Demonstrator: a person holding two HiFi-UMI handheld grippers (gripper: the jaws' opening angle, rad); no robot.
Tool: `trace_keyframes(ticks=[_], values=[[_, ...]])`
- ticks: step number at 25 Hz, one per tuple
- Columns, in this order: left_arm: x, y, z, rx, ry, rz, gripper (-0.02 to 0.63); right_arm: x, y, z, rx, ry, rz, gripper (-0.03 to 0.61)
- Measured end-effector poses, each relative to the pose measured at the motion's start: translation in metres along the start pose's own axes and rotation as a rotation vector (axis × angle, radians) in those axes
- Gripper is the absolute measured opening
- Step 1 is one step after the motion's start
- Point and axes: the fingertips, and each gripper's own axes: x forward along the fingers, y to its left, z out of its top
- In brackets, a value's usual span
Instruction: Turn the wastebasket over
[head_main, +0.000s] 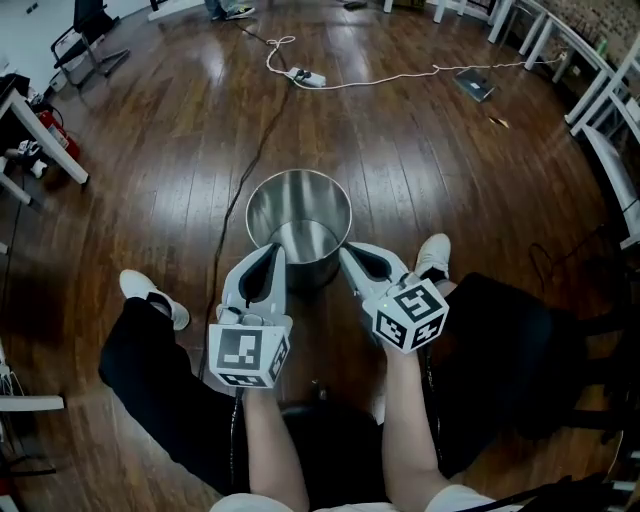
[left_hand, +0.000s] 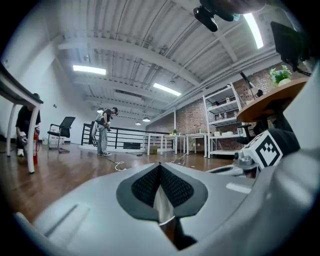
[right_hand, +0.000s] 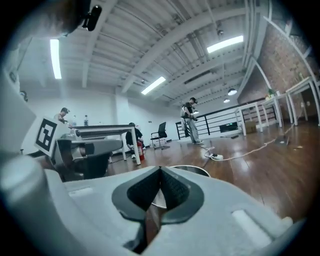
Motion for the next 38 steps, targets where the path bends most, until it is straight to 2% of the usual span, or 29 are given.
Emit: trace_keyframes(ticks=[3,6,10,13,16,19,24,28,38], values=[[-0.030,-0.022,0.006,0.029,-0.014,-0.027,0.017,-0.024,0.032,0.014,-0.054,-0.028,0.014,-0.008],[-0.057,-0.033,0.013,0.018,-0.041,0.004,0.017,-0.043,0.056,0.017,-0.107,-0.022,0.044,-0.009],[-0.098,-0.062,-0.005,-0.031,-0.049,0.014,0.017,-0.088,0.078,0.001,-0.118,-0.018,0.054,-0.009],[-0.128,-0.083,-0.014,-0.035,-0.039,0.054,0.017,-0.121,0.090,-0.013,-0.129,-0.022,0.058,-0.008],[-0.159,-0.105,-0.026,-0.033,-0.032,0.091,0.017,-0.148,0.111,-0.031,-0.176,0.017,0.086,-0.009],[-0.189,-0.140,-0.026,-0.014,-0.030,0.102,0.017,-0.185,0.124,-0.038,-0.164,0.019,0.089,-0.009],[-0.234,-0.192,-0.003,0.024,-0.073,0.123,0.017,-0.245,0.150,-0.026,-0.172,-0.033,0.127,-0.008],[-0.262,-0.233,-0.008,0.041,-0.079,0.137,0.017,-0.289,0.164,-0.033,-0.189,-0.059,0.152,-0.008],[-0.321,-0.294,-0.002,0.014,-0.086,0.220,0.017,-0.378,0.179,-0.030,-0.213,-0.067,0.189,-0.008]])
